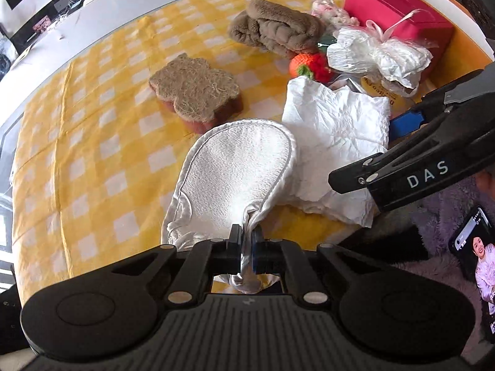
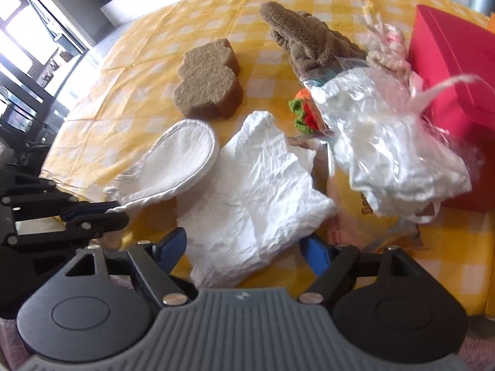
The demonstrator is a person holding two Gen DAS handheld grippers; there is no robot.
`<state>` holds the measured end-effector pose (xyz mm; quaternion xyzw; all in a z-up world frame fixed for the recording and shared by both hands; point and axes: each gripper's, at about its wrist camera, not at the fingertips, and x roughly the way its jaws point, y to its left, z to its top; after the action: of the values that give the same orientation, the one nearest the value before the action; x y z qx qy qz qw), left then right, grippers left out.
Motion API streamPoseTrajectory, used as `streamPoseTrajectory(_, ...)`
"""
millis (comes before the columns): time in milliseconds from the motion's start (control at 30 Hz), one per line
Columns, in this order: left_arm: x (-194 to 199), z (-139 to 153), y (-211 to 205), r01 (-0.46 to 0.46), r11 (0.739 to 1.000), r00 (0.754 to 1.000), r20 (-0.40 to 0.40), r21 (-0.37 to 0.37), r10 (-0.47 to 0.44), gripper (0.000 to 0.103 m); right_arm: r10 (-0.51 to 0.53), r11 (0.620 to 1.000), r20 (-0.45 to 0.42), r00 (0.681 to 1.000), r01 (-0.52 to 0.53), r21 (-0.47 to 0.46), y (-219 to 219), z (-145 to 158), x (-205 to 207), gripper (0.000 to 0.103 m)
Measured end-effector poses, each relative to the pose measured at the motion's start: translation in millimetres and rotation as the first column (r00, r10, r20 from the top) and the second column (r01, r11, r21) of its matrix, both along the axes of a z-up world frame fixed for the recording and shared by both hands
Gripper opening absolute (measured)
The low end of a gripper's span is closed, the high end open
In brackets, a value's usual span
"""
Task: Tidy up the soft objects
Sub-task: 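Grasp the white terry bath mitt with the left tool while the right tool grasps the white crumpled cloth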
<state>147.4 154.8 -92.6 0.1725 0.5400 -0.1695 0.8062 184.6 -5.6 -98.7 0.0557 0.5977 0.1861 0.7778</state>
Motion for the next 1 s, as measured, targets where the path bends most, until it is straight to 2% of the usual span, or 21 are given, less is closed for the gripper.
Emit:
streamPoseTrajectory(100,4,-2,5,-0.024,0.999,1.000,-0.014,-0.025,0.023,0.010,0.035,0.998,0.017,0.999,-0.034,-0.053,17,-7,6,0.079)
streamPoseTrajectory(167,4,-5,4,-0.005,1.000,1.000,-0.010,-0.012,0.005,0.024,0.063,0.994,0.030,0.998,-0.060,-0.090,25,-13,10,0.079)
streamPoseTrajectory(200,3,-6,3,0.010,1.000,1.000,-0.001,-0.002,-0.010,0.024,0.075,0.992,0.034,0.997,-0.071,-0.101,29,-15,11,0.079)
streamPoseTrajectory(233,2,-7,0,0.036,0.999,0.999,0.012,0.011,-0.036,0.029,0.092,0.990,0.036,0.995,-0.087,-0.110,32,-20,13,0.079)
streamPoseTrajectory(267,1,-8,-2,0.066,0.997,0.998,0.023,0.029,-0.067,0.040,0.108,0.988,0.036,0.994,-0.103,-0.114,31,-24,14,0.079)
streamPoseTrajectory(333,-2,-10,-8,0.118,0.991,0.992,0.046,0.071,-0.121,0.051,0.133,0.984,0.037,0.990,-0.127,-0.121,34,-28,14,0.079)
streamPoseTrajectory(400,-2,-13,-13,0.167,0.981,0.984,0.054,0.095,-0.172,0.054,0.148,0.983,0.039,0.988,-0.142,-0.119,33,-32,14,0.078)
streamPoseTrajectory(433,-2,-14,-15,0.185,0.977,0.980,0.053,0.106,-0.191,0.058,0.159,0.981,0.047,0.986,-0.152,-0.124,35,-33,15,0.077)
streamPoseTrajectory(500,0,-19,-19,0.201,0.973,0.977,0.048,0.115,-0.207,0.060,0.196,0.972,0.065,0.978,-0.186,-0.144,37,-29,10,0.064)
streamPoseTrajectory(533,2,-21,-20,0.201,0.973,0.977,0.042,0.116,-0.207,0.060,0.211,0.970,0.071,0.975,-0.200,-0.139,39,-28,9,0.059)
streamPoseTrajectory(600,7,-25,-19,0.180,0.978,0.983,0.027,0.105,-0.184,0.060,0.231,0.967,0.069,0.970,-0.222,-0.125,41,-26,8,0.039)
streamPoseTrajectory(633,8,-26,-18,0.170,0.981,0.985,0.019,0.095,-0.172,0.054,0.240,0.966,0.065,0.968,-0.232,-0.116,42,-25,8,0.034)
streamPoseTrajectory(667,9,-28,-16,0.161,0.983,0.987,0.011,0.087,-0.163,0.042,0.242,0.966,0.061,0.968,-0.235,-0.109,43,-25,9,0.026)
streamPoseTrajectory(767,10,-31,-14,0.136,0.987,0.991,0.002,0.088,-0.136,0.020,0.253,0.964,0.059,0.966,-0.246,-0.104,43,-24,9,0.018)
streamPoseTrajectory(833,10,-30,-11,0.115,0.990,0.993,0.003,0.079,-0.115,0.008,0.263,0.960,0.064,0.963,-0.255,-0.114,45,-23,8,0.015)
streamPoseTrajectory(1000,8,-19,-7,0.058,0.996,0.997,0.040,0.062,-0.061,0.005,0.278,0.957,0.083,0.957,-0.269,-0.109,40,-10,3,0.012)
